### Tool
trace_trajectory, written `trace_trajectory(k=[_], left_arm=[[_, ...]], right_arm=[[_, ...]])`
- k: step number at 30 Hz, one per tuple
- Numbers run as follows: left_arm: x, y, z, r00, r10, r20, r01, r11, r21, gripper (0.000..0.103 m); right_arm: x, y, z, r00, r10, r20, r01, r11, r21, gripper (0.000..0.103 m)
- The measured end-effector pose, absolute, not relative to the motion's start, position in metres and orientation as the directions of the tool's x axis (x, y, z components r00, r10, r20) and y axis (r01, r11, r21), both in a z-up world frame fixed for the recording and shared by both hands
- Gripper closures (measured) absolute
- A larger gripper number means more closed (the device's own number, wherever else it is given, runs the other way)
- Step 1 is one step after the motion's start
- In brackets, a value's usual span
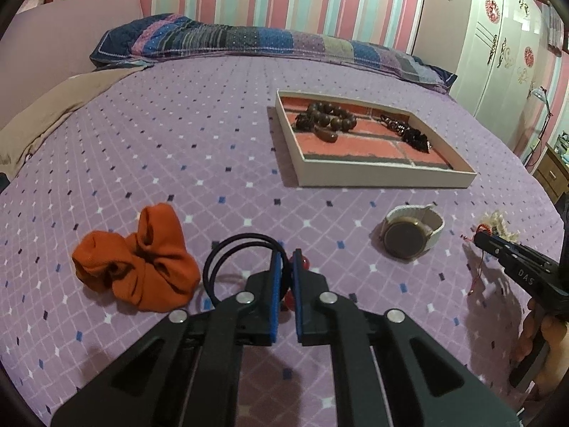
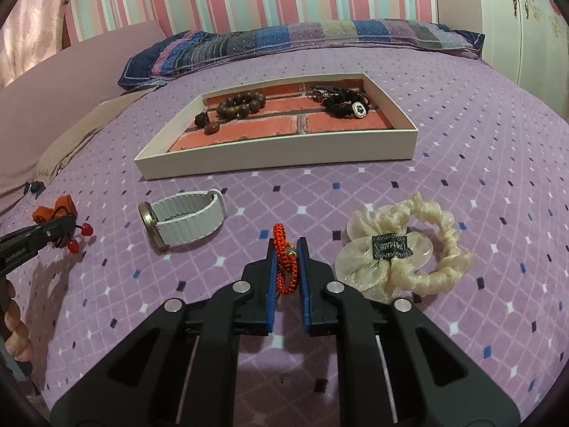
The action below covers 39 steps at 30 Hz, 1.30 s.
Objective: Organize jewelry
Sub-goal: 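Carry red charm in right tool to tray while left tool carries hair tie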
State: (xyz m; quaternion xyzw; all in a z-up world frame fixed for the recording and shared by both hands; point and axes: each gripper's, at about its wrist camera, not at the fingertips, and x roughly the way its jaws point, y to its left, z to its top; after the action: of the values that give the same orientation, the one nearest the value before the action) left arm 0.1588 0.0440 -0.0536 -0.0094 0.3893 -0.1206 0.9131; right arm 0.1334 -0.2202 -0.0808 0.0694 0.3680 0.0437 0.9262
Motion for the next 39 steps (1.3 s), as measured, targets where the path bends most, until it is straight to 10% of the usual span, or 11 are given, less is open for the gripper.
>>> trace_trajectory(k=[39], left_arm=[[0.267, -0.031, 0.011, 0.698, -0.294, -0.652, 0.304, 0.947, -0.101, 0.096]], right_arm=[[0.251, -0.249, -0.007, 0.764, 0.157, -0.626, -0.067, 0.984, 0.165, 0.092]])
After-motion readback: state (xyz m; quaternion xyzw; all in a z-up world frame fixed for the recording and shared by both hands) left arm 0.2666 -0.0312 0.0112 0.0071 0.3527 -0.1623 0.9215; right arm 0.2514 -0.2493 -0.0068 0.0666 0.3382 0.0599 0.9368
